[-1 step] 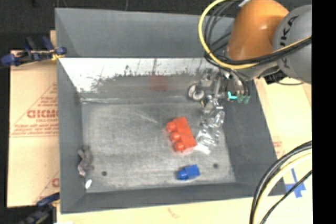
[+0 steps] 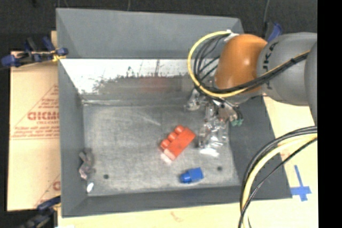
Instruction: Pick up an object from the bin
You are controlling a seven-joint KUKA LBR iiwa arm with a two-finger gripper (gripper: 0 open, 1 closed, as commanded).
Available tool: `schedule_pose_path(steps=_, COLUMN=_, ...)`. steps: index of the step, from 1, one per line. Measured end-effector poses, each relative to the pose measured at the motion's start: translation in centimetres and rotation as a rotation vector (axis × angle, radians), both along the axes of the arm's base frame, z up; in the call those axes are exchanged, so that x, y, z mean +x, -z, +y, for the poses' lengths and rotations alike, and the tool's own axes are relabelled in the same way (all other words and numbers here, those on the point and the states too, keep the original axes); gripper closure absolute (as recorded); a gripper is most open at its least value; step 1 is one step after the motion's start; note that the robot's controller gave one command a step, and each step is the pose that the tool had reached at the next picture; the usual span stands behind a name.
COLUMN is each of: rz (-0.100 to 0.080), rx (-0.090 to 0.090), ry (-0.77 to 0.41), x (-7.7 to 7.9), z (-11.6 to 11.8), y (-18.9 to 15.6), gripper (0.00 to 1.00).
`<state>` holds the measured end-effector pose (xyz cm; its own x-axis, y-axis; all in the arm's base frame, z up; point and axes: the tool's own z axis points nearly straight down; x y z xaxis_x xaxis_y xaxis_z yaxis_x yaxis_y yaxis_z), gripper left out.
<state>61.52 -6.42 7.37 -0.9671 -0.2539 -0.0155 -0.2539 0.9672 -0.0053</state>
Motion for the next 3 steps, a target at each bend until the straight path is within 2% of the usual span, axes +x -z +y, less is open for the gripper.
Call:
schedule_pose_path(steps=1, rz=-0.003, rx=0.002, ry=0.009, x=-5.3, z=4.6, y=-0.2, gripper=0.0)
schedule_pose_path(steps=2, rz=-0.012, rx=0.002, ry=0.008, x=-4.9, z=4.5, y=-0.4, gripper=1.0)
schedule_pose_path(steps=3, rz=0.006, rx=-0.004, ry=-0.384, x=-2.9, z=5.2, y=-13.0, gripper=1.0)
